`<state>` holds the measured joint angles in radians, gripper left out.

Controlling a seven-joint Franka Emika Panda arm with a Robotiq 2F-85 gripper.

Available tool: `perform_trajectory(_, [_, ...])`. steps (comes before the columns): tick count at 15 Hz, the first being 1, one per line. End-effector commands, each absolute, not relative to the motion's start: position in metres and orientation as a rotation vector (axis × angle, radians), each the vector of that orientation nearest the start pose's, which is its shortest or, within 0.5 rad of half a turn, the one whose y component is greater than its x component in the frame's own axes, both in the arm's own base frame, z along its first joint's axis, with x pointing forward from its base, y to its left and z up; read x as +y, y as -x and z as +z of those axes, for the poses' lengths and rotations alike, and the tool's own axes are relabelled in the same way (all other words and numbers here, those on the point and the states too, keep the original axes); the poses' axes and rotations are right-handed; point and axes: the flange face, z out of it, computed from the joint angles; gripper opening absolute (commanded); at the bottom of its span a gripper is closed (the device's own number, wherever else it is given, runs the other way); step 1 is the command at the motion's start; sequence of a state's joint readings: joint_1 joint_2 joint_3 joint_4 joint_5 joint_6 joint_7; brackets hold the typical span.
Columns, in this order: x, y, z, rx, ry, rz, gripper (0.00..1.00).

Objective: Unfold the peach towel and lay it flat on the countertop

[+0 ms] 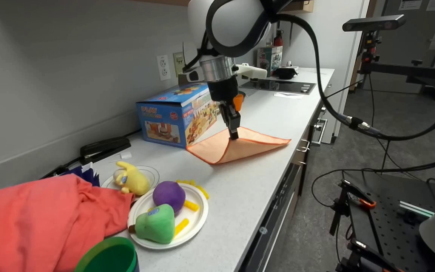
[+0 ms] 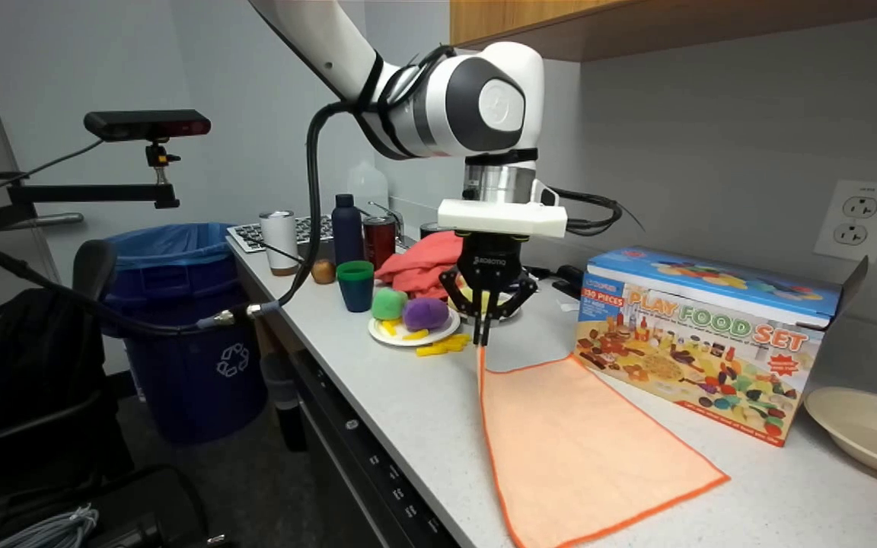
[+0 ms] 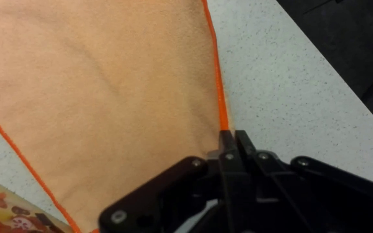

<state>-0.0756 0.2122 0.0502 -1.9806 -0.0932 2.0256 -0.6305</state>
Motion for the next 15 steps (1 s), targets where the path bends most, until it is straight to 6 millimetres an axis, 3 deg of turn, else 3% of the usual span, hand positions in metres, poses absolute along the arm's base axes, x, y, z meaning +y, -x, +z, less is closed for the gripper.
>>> perform_trajectory(1, [-0.015,-0.562,0.355,-0.988,2.997,0.203,0.4])
perform_trajectory(5, [-0.017,-0.56,0.357,-0.947,3.02,0.161,0.7])
perform_trajectory(9, [-0.026,-0.562,0.372,-0.808,3.067,0.04,0.99])
perform_trajectory(15, [-0.054,-0.563,0.394,-0.57,3.115,-0.126,1.0])
